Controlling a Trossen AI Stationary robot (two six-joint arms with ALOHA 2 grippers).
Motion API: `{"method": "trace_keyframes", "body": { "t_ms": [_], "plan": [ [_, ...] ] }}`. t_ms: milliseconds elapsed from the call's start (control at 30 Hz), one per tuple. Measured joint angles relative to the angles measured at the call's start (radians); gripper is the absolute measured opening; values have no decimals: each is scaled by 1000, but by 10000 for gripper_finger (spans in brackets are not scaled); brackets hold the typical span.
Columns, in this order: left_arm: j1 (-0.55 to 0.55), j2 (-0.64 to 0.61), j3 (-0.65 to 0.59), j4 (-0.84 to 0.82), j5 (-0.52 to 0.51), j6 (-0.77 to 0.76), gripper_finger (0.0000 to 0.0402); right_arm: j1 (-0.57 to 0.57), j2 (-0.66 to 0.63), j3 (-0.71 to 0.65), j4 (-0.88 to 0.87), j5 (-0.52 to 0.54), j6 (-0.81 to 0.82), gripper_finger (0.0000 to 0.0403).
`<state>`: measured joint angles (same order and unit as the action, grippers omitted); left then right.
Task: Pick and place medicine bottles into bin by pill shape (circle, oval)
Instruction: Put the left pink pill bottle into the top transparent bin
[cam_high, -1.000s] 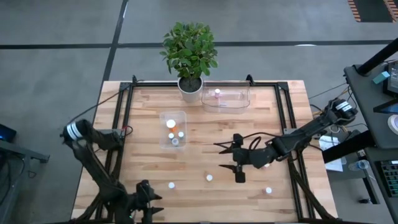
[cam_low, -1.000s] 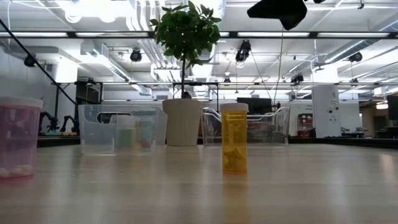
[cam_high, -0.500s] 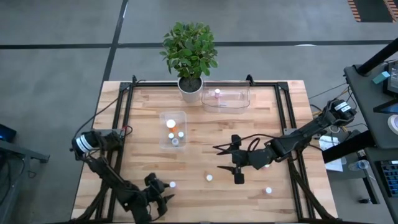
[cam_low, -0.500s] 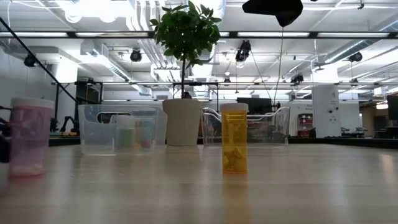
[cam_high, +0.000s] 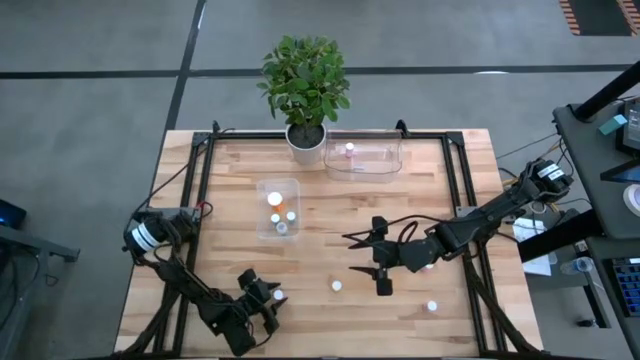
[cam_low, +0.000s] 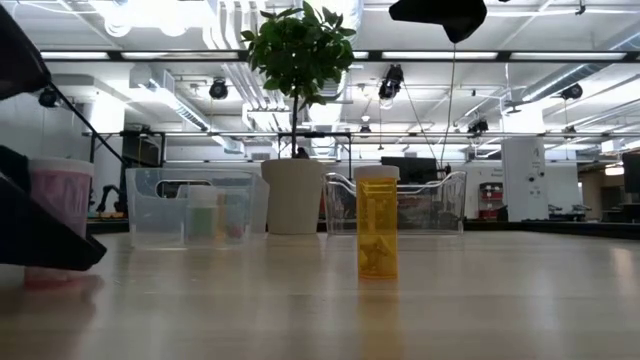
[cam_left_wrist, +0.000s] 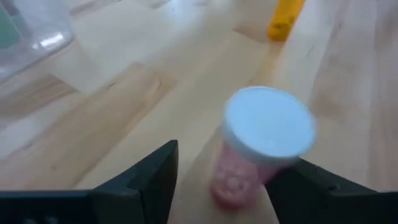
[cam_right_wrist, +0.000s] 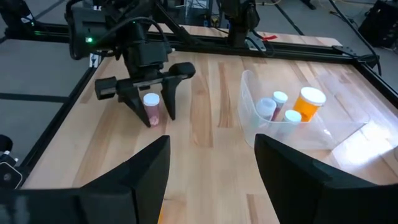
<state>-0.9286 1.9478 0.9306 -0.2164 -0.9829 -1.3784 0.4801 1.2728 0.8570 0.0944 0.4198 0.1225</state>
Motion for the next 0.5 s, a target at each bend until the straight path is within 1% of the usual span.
{"method": "trace_keyframes", "body": {
  "t_ms": [100,267,400,500],
  "plan": [
    [-2,6,3,10,-1,7,177,0,0,0,1,0,0,226],
    [-1,7,2,19,-2,27,108,0,38,0,44,0,18,226],
    [1,-7,12,25,-2,85,68,0,145,0,188,-10,-14,226],
    [9,-23,26,24,0,132,63,-5,246,24,292,-37,-60,226]
  ]
}}
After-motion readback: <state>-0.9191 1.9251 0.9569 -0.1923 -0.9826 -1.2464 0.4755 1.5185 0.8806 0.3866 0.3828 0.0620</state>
